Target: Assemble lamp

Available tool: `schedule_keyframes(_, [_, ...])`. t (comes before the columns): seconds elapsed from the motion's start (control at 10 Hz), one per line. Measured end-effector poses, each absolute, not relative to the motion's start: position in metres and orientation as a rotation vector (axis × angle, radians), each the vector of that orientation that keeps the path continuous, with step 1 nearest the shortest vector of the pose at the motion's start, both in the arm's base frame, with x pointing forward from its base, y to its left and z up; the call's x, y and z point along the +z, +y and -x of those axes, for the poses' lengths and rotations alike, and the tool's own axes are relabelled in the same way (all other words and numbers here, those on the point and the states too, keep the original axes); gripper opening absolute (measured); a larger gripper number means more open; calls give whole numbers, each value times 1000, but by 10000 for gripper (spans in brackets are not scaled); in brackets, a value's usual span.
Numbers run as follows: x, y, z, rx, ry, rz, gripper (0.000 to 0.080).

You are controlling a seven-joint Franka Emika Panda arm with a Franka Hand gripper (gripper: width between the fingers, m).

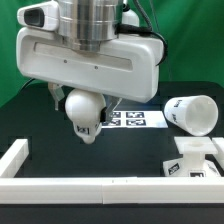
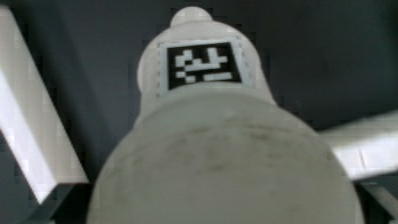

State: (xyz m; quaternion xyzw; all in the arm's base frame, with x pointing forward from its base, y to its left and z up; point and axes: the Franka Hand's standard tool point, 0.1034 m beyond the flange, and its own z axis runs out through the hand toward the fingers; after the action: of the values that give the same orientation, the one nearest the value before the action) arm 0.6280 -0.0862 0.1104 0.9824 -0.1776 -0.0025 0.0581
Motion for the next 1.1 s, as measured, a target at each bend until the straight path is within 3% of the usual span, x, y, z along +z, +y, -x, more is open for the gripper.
schedule_keyframes(0.2, [112,-72,-635,203,-576,-2977,574])
schedule_keyframes(0.5, [138,-8,-628,564,-651,-3006,574])
schedule_keyframes(0.7, [146,56,-630,769,-749,-3020,574])
schedule_keyframes(1.1, [145,76,-635,1015,-716,-2969,574])
